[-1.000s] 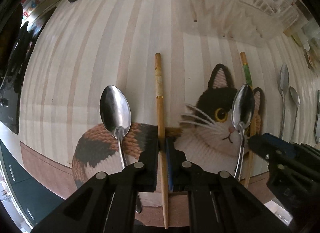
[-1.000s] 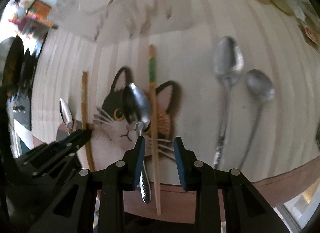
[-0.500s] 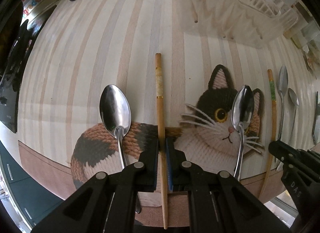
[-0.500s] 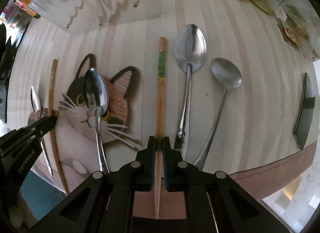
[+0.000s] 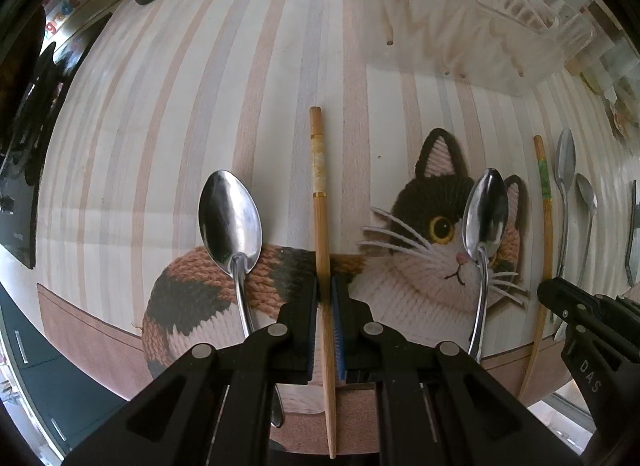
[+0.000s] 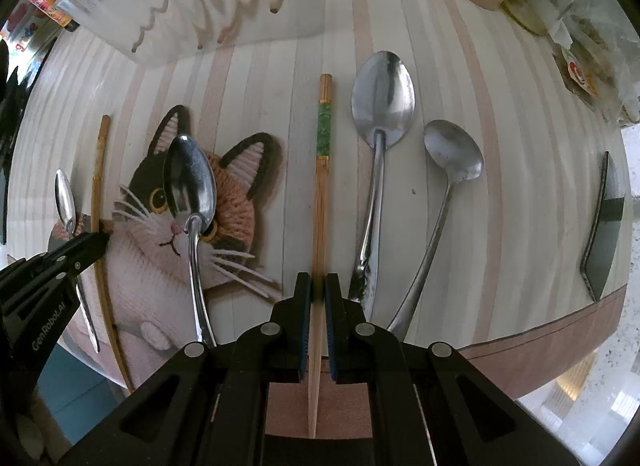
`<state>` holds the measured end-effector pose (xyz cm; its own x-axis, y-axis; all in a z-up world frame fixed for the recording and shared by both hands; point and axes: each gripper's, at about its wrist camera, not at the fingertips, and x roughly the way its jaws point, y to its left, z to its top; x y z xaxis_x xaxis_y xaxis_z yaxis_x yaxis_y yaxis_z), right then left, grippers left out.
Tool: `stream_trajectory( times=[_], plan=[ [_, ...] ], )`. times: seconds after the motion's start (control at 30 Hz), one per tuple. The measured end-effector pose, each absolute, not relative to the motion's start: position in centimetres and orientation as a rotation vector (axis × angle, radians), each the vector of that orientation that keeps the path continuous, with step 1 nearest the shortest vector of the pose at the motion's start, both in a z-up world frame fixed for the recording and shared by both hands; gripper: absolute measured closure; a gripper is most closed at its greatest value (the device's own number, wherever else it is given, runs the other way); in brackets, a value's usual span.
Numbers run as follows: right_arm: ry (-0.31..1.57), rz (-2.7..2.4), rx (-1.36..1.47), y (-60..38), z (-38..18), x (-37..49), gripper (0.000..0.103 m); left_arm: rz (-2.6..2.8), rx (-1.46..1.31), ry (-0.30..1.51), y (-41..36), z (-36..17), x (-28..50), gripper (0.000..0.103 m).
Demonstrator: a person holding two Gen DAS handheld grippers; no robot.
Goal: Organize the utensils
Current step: 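Grasp a chopstick with the left tool while the right tool grasps a green-banded chopstick, then carry the chopsticks into the clear rack and open both tools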
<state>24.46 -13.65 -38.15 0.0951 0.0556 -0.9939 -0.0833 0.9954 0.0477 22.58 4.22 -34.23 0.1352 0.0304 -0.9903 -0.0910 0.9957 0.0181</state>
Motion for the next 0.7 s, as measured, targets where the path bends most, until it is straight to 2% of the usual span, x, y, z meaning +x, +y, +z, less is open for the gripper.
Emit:
stream_trajectory(
  times=[0.23,0.7],
  plan=[
    [1.434,0.144,-0.014,-13.8,-36.0,23.3,0.096,0.09,-0.024,1.362,3.5,-30.9,21.2,0.099],
    [1.212,0.248,0.084,-15.5,-23.4,25.0,0.096,-0.001,-0.115,1.138,3.5,-17.3,22.7,0.099]
  ],
)
